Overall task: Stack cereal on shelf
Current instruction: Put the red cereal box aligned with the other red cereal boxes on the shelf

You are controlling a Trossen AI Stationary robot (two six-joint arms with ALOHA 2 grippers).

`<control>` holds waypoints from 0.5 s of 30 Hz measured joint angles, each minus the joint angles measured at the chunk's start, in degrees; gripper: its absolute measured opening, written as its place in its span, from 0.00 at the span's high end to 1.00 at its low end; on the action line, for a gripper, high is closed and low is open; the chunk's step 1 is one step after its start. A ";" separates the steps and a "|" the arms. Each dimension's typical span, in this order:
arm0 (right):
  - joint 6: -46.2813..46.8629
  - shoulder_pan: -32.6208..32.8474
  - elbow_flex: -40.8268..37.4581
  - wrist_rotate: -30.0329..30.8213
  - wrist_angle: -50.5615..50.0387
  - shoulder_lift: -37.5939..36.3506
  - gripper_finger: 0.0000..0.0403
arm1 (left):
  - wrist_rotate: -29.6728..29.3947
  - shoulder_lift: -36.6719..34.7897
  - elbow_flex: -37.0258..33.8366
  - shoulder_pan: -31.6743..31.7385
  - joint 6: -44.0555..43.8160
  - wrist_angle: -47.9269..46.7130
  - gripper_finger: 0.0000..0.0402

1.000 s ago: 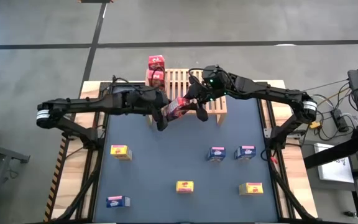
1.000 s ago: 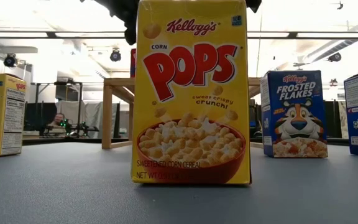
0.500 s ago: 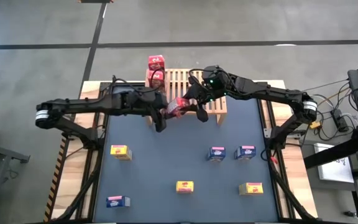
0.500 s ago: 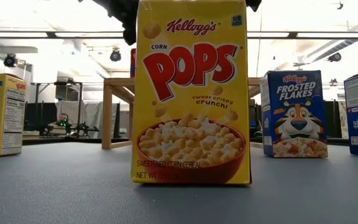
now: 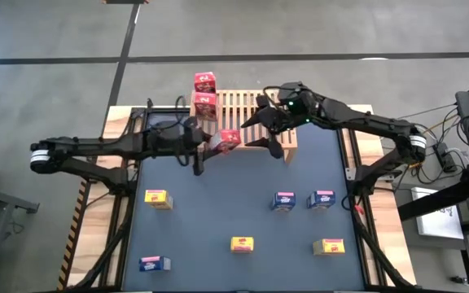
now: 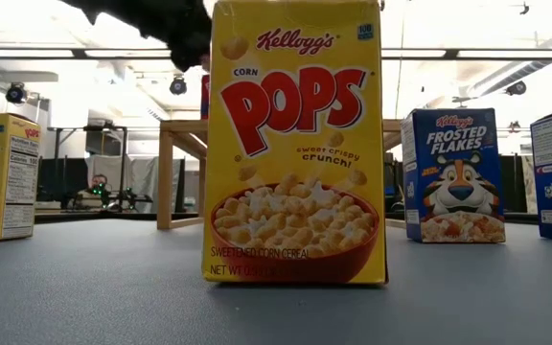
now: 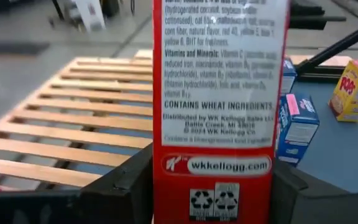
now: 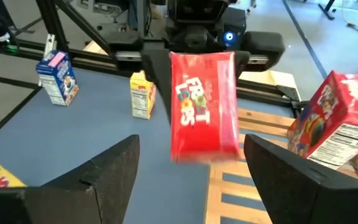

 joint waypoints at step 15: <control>3.26 4.83 -26.56 -0.62 31.49 -17.27 0.35 | 16.43 -15.15 -24.71 16.53 -2.68 32.45 0.54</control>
